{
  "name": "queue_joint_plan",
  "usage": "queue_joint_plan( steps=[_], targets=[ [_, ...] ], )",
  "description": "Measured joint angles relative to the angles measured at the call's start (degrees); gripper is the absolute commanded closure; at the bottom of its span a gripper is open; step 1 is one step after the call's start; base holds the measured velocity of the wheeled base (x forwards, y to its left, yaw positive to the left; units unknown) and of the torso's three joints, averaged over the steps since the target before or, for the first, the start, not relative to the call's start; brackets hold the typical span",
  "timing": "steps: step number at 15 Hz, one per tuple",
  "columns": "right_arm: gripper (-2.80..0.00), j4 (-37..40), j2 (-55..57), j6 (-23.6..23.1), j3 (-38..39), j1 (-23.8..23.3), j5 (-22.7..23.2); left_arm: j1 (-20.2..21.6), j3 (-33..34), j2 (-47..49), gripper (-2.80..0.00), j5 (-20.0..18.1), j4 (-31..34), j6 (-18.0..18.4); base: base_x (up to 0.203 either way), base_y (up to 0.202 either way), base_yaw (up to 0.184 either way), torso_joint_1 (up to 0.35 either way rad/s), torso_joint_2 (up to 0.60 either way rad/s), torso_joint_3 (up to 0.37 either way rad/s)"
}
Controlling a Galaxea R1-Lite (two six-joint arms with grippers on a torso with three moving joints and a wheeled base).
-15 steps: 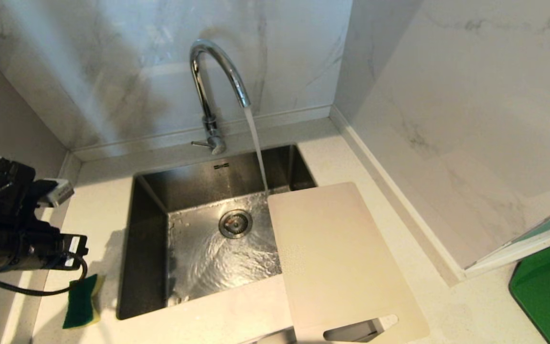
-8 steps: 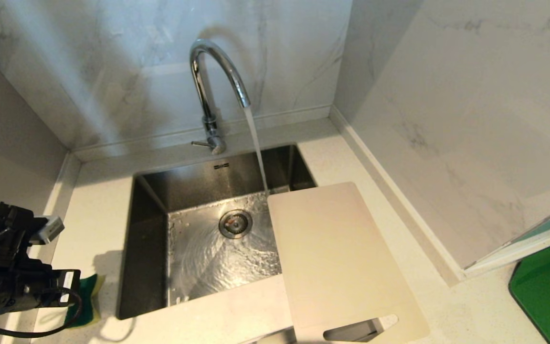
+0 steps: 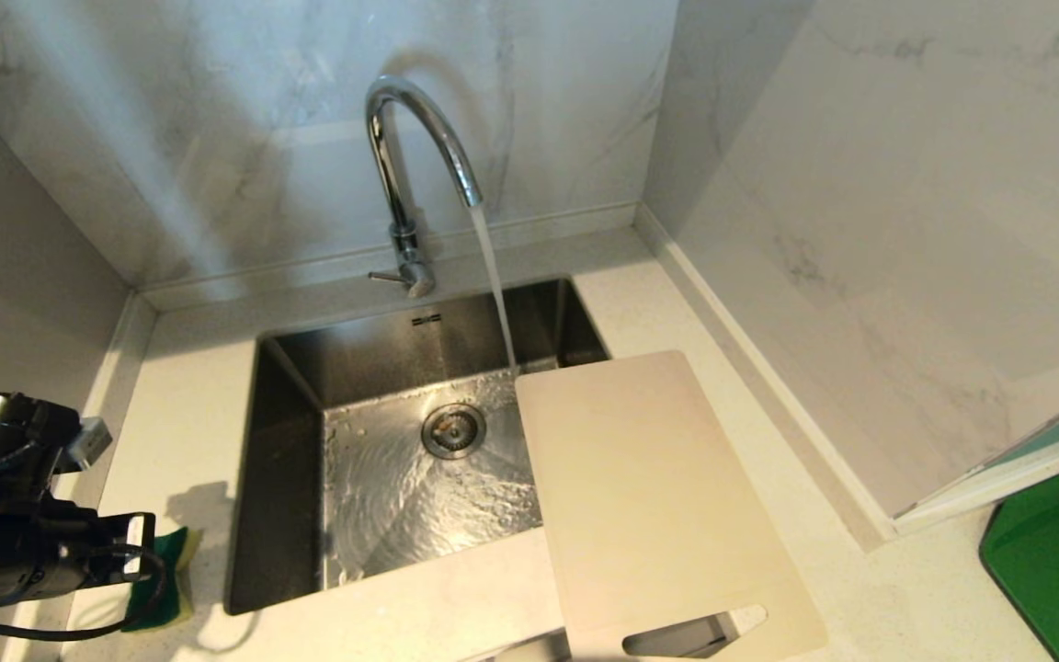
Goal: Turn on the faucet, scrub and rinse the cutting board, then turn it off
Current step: Pick up the cleaning cloth
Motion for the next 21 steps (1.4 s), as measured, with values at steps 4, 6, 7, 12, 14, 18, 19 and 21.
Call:
queue_joint_plan(
  steps=[4, 6, 7, 12, 14, 18, 19, 21],
  targets=[
    [0.0, 0.0, 0.0, 0.0, 0.0, 0.0, -0.02, 0.02, 0.26, 2.0, -2.8, 1.85, -0.03, -2.52, 0.0, 0.0, 0.0, 0.0, 0.0, 0.0],
    [0.0, 0.0, 0.0, 0.0, 0.0, 0.0, -0.04, 0.88, 0.57, 2.78, -2.8, 2.21, -0.2, -4.32, 0.0, 0.0, 0.0, 0.0, 0.0, 0.0],
    [0.0, -0.01, 0.0, -0.02, 0.0, 0.0, -0.02, 1.57, 0.93, 3.31, -2.8, 2.06, -1.15, -5.4, 0.0, 0.0, 0.0, 0.0, 0.0, 0.0],
    [0.0, 0.0, 0.0, 0.0, 0.0, 0.0, -0.03, 3.04, 3.91, 7.69, -2.8, 0.6, -7.94, -5.79, 0.0, 0.0, 0.0, 0.0, 0.0, 0.0],
    [0.0, 0.0, 0.0, 0.02, 0.0, 0.0, -0.02, 3.06, 4.02, 8.99, -2.8, -0.97, -8.82, -5.79, 0.0, 0.0, 0.0, 0.0, 0.0, 0.0],
    [0.0, 0.0, 0.0, 0.0, 0.0, 0.02, -0.02, 4.63, 3.62, 10.5, -2.8, -1.22, -10.01, -5.62, 0.0, 0.0, 0.0, 0.0, 0.0, 0.0],
    [0.0, -0.02, 0.0, 0.0, 0.0, 0.0, -0.02, 5.07, 3.62, 10.69, -2.8, -1.27, -10.58, -5.54, 0.0, 0.0, 0.0, 0.0, 0.0, 0.0],
    [0.0, -0.02, 0.0, 0.0, 0.0, 0.0, -0.02, 5.71, 3.49, 10.96, -2.8, -1.32, -11.15, -5.2, 0.0, 0.0, 0.0, 0.0, 0.0, 0.0]
  ],
)
